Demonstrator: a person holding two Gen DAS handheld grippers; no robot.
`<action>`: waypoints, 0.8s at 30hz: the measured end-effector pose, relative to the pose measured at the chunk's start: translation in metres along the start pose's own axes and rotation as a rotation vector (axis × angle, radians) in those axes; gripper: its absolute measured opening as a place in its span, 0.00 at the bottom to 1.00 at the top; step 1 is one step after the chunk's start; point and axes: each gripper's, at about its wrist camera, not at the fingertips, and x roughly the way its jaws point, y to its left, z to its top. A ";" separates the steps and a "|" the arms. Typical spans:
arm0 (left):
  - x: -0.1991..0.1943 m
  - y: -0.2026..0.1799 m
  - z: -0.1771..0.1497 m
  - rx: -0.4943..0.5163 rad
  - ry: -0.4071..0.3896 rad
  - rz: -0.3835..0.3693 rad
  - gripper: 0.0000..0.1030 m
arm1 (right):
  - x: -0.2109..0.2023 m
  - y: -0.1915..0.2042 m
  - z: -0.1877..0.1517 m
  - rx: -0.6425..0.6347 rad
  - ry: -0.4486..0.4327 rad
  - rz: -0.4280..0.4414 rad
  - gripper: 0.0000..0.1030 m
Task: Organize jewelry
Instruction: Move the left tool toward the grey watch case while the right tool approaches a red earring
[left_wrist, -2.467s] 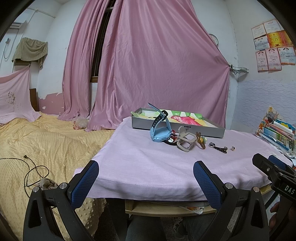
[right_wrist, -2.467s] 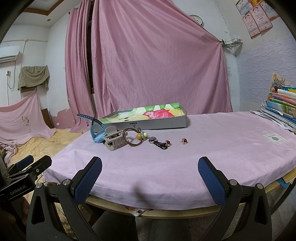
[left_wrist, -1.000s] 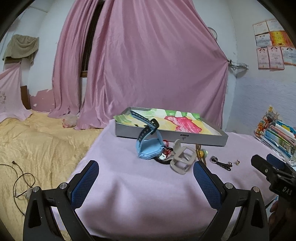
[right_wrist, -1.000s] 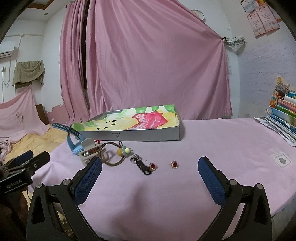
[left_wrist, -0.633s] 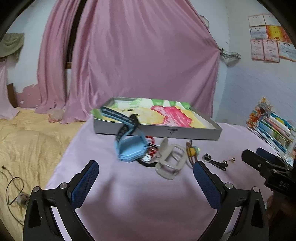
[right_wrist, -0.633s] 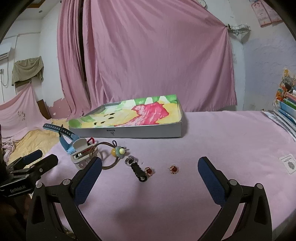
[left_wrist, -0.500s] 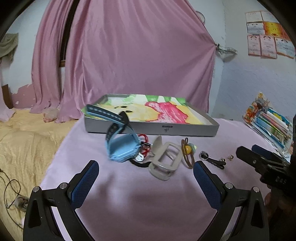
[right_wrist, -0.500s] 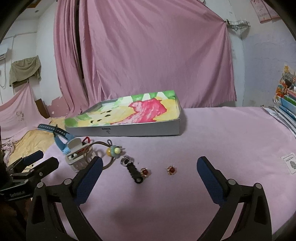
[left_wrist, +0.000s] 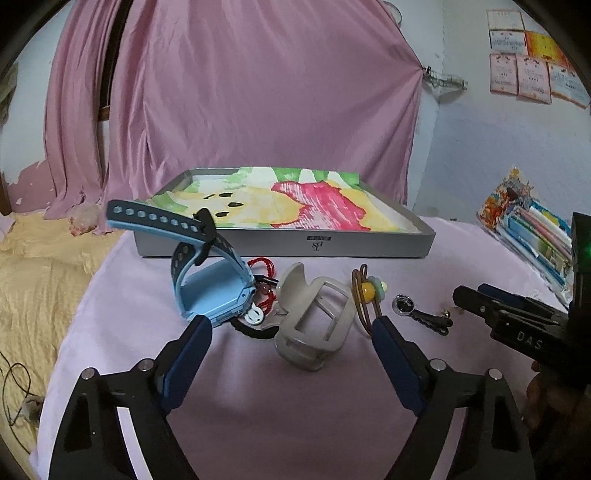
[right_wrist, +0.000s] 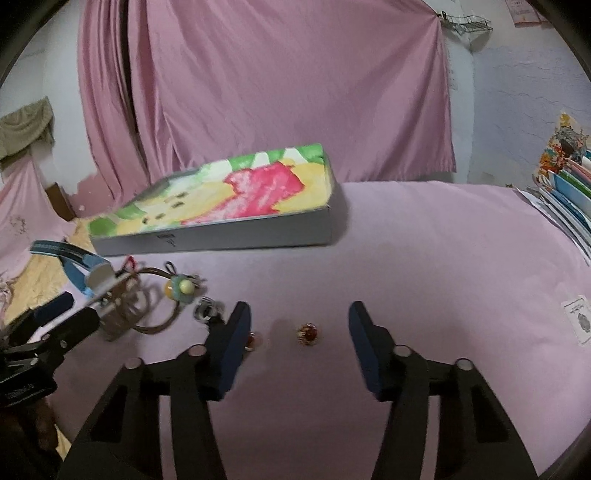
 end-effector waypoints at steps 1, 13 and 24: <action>0.002 -0.001 0.001 0.005 0.006 -0.001 0.81 | 0.003 0.000 0.001 0.003 0.013 -0.005 0.42; 0.019 -0.007 0.004 0.031 0.098 -0.033 0.66 | 0.018 0.006 0.002 -0.020 0.087 -0.033 0.29; 0.025 -0.009 0.005 0.027 0.124 -0.041 0.45 | 0.016 0.004 0.000 -0.035 0.088 -0.035 0.22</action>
